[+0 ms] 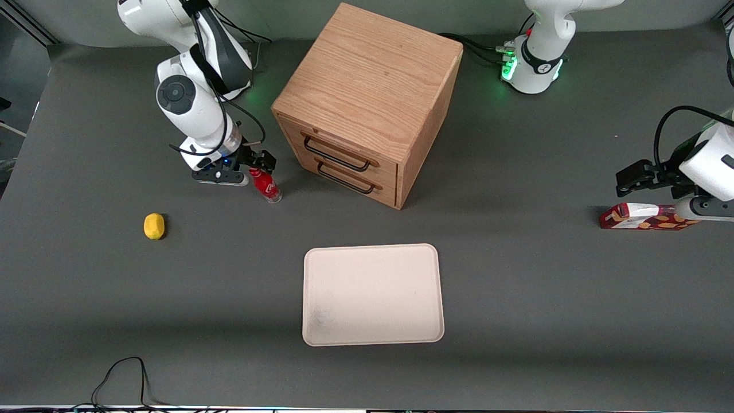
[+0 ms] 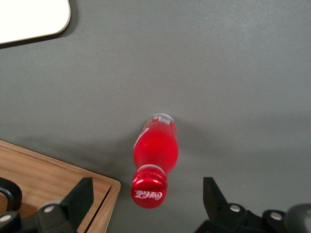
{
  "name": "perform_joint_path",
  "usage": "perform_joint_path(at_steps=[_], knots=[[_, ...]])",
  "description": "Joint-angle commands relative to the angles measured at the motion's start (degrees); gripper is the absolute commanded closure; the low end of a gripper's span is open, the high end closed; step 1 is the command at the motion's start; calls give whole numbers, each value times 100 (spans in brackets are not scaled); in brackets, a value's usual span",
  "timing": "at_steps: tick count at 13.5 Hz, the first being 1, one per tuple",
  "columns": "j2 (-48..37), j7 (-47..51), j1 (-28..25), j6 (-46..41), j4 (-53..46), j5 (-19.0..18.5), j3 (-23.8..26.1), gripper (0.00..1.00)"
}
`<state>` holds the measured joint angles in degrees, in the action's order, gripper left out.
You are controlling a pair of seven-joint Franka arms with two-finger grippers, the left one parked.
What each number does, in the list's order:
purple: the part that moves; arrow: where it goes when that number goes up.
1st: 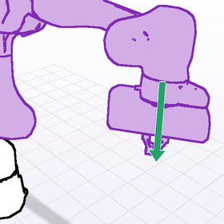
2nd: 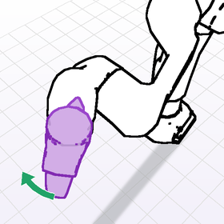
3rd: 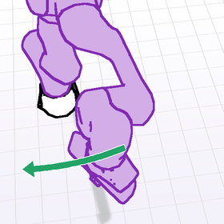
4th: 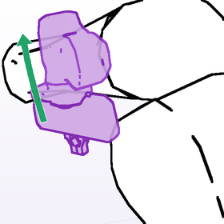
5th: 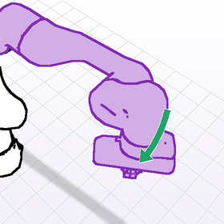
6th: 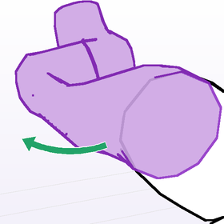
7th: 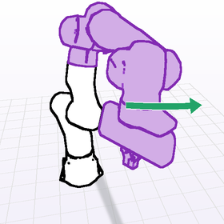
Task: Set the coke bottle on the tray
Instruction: 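Lower the right gripper and close it around the bottle's cap end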
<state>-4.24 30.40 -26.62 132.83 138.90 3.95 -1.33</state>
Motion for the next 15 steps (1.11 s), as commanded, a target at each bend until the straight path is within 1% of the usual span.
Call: perform_joint_path(at_steps=[1,3,5,6,8,9,10,14,15], knots=[[46,37,-115,164,58,-87,-51,1],[55,10,-116,199,58,-96,-51,1],[81,-16,-107,199,58,-253,-60,2],[116,-16,-107,199,58,-271,-60,3],[117,-16,-107,243,58,-272,-60,7],[117,-16,-107,243,58,-272,-60,13],[117,-7,-107,234,58,-272,-60,27],[99,10,-107,226,58,-272,-60,97],[99,10,-107,226,58,-272,-60,100]])
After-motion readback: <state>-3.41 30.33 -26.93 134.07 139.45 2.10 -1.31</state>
